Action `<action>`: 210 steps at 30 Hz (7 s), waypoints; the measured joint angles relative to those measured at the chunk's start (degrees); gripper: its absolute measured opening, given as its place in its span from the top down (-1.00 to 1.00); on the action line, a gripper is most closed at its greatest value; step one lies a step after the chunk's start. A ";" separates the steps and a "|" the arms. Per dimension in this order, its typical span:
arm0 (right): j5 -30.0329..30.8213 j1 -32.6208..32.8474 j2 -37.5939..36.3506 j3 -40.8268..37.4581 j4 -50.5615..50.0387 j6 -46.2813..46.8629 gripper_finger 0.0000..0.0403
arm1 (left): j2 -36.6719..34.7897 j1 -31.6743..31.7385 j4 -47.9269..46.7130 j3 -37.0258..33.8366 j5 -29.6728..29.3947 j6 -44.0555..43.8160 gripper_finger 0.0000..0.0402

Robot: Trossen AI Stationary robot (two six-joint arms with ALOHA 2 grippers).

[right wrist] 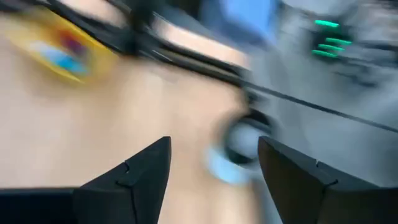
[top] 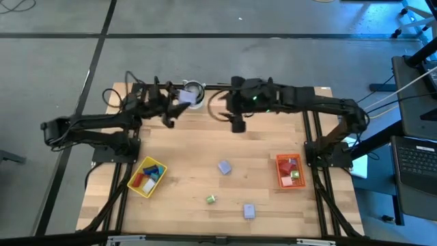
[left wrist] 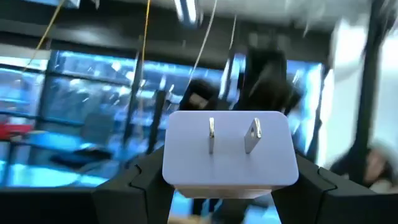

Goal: Pick & Place Office items
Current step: Put the bottom left white charger adapter into the orange basket, then put the top white charger adapter into the orange basket

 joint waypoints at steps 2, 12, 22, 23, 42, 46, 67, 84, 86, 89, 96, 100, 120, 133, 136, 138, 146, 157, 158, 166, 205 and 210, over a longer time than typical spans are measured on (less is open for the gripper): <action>12.89 1.77 2.26 0.00 2.36 -4.07 -0.20 | 0.73 1.77 8.21 -1.70 0.47 -7.27 -0.03; 29.56 7.22 11.27 -0.09 21.18 -22.52 -0.20 | 3.32 6.45 13.85 -3.97 6.68 -24.29 -0.03; 28.61 7.24 13.74 -0.07 38.36 -30.93 -0.21 | 3.27 6.43 14.98 -3.97 9.84 -25.87 -0.04; 28.18 7.24 14.02 0.02 39.01 -31.10 -0.21 | 3.27 6.43 15.03 -3.97 10.02 -25.94 -0.04; 28.17 6.13 18.53 -0.07 49.82 -34.29 -0.39 | 3.49 6.43 15.06 -3.97 10.95 -27.25 -0.04; 27.14 6.00 18.53 -0.07 49.96 -34.09 -0.25 | 3.47 6.43 15.26 -3.93 11.27 -27.38 -0.04; 27.93 5.93 18.59 -0.15 49.94 -35.21 0.40 | 3.49 6.43 16.57 -3.84 12.26 -29.96 -0.06; 34.60 6.14 14.09 -0.11 42.48 -30.96 0.40 | 3.33 7.04 16.50 -3.99 14.75 -30.09 -0.17; 35.99 5.83 11.92 -0.07 39.51 -28.63 0.40 | 2.99 7.54 17.09 -3.99 16.60 -30.16 -0.17; 36.65 5.54 8.26 -0.04 33.21 -23.81 0.40 | 2.04 8.32 16.72 -3.99 18.91 -30.21 -0.17; 36.04 4.83 -2.58 -0.02 9.27 -4.50 0.40 | -3.30 8.83 16.52 -3.99 31.37 -30.35 -0.17; 37.74 5.17 -7.44 -0.02 -5.49 6.98 0.40 | -6.06 8.83 16.33 -3.99 38.29 -30.66 -0.15; 24.12 22.64 -15.54 -10.60 -52.00 66.13 0.40 | -8.35 8.83 2.92 -3.97 45.20 -24.23 -0.05; 8.76 43.29 -16.35 -37.25 -48.41 105.72 0.40 | -8.33 8.64 2.93 -3.97 44.12 -21.75 -0.04; 8.48 45.85 -15.82 -37.42 -48.09 108.96 0.40 | -8.33 8.64 2.48 -3.95 44.40 -21.72 -0.04; 8.41 47.29 -15.29 -37.42 -47.92 111.63 0.40 | -8.33 8.61 1.58 -3.95 44.40 -21.71 -0.03; 6.40 49.83 -9.28 -37.41 -44.93 113.60 0.40 | -8.31 8.61 -0.43 -3.93 43.34 -19.38 -0.01; 3.17 50.29 -2.22 -38.55 -42.86 111.77 0.30 | -8.33 8.61 -0.46 -3.93 43.49 -19.72 0.00; 3.17 50.42 -2.17 -38.53 -42.36 111.81 0.24 | -8.33 8.61 -0.49 -3.93 43.51 -19.82 0.00; 2.38 51.22 -2.18 -38.51 -42.31 112.92 -0.05 | -8.33 8.61 -0.48 -3.93 43.75 -19.97 0.02; 34.56 38.37 -17.60 -32.22 -22.46 106.03 -0.29 | -14.12 15.48 -5.78 -3.93 37.03 -22.23 0.01; 24.04 30.65 -17.29 -32.26 -10.45 93.94 -0.29 | -17.12 17.81 -12.21 -3.93 37.42 -20.87 0.01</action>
